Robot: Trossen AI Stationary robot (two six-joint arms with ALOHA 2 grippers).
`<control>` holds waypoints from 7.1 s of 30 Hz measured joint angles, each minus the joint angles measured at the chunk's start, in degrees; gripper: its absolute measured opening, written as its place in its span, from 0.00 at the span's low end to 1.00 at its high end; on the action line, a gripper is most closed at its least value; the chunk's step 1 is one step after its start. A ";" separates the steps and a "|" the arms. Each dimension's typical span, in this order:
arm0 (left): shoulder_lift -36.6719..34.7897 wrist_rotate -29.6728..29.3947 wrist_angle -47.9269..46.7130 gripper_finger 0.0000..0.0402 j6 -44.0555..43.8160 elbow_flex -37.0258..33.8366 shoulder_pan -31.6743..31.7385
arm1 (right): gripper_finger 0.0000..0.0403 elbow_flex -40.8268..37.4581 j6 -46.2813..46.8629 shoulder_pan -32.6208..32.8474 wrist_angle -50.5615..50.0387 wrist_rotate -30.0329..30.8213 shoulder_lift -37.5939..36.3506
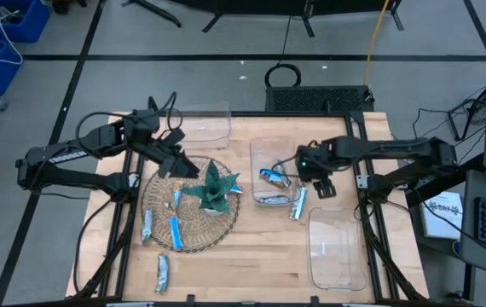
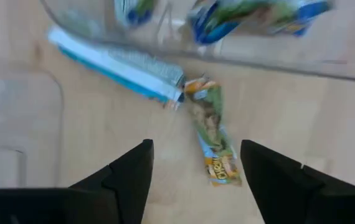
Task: Pick and place Granola Bars by type
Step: Put the orange granola bar into the bottom transparent bin
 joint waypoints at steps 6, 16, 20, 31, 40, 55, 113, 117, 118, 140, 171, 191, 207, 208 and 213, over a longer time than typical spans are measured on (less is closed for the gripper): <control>0.02 -0.26 -0.41 0.63 -0.22 0.00 0.00 | 0.61 -10.52 -8.03 -2.27 10.38 -2.85 0.01; 0.00 -2.72 -0.32 0.63 -2.34 0.00 0.02 | 0.61 -15.42 -13.32 -11.67 20.57 -2.61 0.07; 0.01 -2.94 -0.32 0.63 -3.17 0.00 0.02 | 0.61 -16.02 -14.87 -12.89 19.63 -4.94 0.36; 0.00 -4.67 -0.17 0.63 -3.23 0.00 0.02 | 0.51 -19.00 -15.60 -14.60 24.52 -2.86 5.69; 0.00 -4.18 -0.01 0.63 -2.72 0.00 0.06 | 0.06 -14.22 -1.41 -13.33 11.64 2.98 0.56; 0.00 -2.09 0.03 0.63 1.38 0.00 0.09 | 0.02 10.94 62.26 30.77 -18.09 0.19 -11.29; 0.01 -1.26 0.05 0.63 -0.83 0.00 0.09 | 0.47 -10.97 -6.46 8.41 11.61 -0.79 -9.09; 0.00 -2.07 0.05 0.63 -1.70 0.00 0.09 | 0.46 -13.59 -12.27 7.68 15.81 -1.85 -6.33; 0.00 -2.43 0.05 0.63 -1.76 0.00 0.09 | 0.46 -14.01 -13.39 7.32 16.58 -2.72 -5.71; 0.00 -4.72 -0.04 0.63 -3.86 0.00 0.07 | 0.49 -15.40 -34.10 3.17 26.30 -13.40 5.82; 0.01 -5.69 0.03 0.63 -4.89 0.00 0.09 | 0.01 -15.94 -31.54 3.03 20.39 -1.43 1.17; -2.04 -7.29 -12.91 0.63 -4.61 0.02 -2.80 | 0.00 15.42 43.88 33.57 -22.09 1.27 -12.98; -6.19 -27.98 -44.43 0.63 -25.31 0.02 -11.06 | 0.00 4.46 65.71 53.29 -1.52 0.20 -5.31; -5.92 -28.97 -44.73 0.63 -25.82 0.02 -11.34 | 0.00 3.61 65.71 53.47 0.17 0.09 -5.04; -3.72 -31.03 -46.81 0.63 -27.90 0.02 -12.72 | 0.03 -1.08 65.78 53.59 11.89 -6.69 -4.87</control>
